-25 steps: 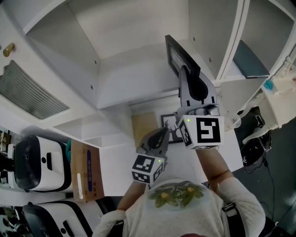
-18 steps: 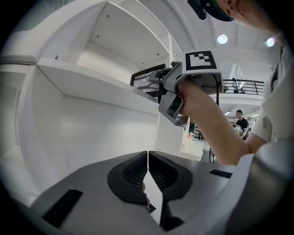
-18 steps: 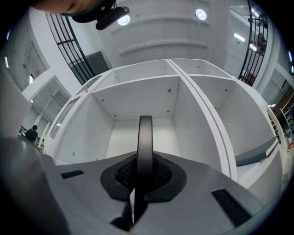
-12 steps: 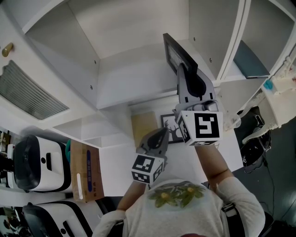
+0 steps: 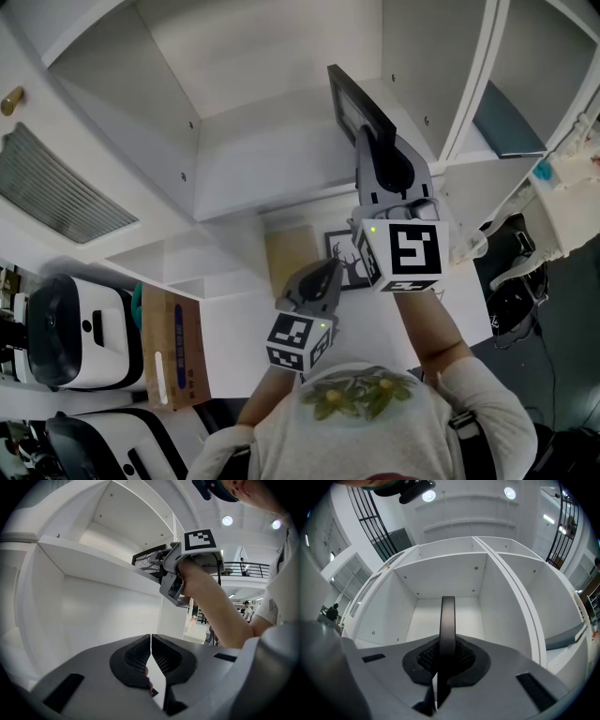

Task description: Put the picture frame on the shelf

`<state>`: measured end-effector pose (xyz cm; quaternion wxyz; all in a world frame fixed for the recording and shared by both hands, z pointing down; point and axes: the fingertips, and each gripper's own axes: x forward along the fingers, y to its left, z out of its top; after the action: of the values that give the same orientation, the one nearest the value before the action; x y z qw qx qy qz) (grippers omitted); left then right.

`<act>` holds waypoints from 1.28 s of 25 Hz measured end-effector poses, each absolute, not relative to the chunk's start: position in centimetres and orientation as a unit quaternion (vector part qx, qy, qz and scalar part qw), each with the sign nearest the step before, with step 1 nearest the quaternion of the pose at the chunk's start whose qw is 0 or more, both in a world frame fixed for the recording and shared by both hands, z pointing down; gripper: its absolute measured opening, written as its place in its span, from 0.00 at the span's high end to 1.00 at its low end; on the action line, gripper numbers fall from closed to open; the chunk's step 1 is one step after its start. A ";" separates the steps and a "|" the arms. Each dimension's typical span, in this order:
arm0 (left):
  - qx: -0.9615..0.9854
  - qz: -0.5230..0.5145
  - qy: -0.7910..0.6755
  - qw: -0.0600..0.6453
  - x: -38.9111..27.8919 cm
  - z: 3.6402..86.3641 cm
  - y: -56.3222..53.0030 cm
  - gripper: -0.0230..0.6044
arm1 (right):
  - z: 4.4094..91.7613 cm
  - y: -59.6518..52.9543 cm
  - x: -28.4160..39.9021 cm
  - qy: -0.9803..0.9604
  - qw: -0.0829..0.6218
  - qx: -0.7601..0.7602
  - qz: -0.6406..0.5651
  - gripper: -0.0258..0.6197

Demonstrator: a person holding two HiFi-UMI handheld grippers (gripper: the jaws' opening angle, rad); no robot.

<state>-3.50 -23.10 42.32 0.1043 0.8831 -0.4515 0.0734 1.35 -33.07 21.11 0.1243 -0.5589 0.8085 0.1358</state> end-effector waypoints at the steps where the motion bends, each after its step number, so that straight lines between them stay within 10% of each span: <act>1: 0.884 0.073 -0.451 0.104 -3.4 42.3 -23.1 0.91 | 21.1 -33.0 1.3 0.810 0.125 -0.556 0.134 0.90; 32: 0.890 0.076 -0.440 0.098 -3.1 42.0 -22.2 0.91 | 23.9 -28.8 3.3 0.801 0.134 -0.567 0.135 0.82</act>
<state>-3.10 -22.21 41.97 0.0977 0.8896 -0.4397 0.0760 3.25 -28.83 23.90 0.1345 -0.5675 0.8011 0.1349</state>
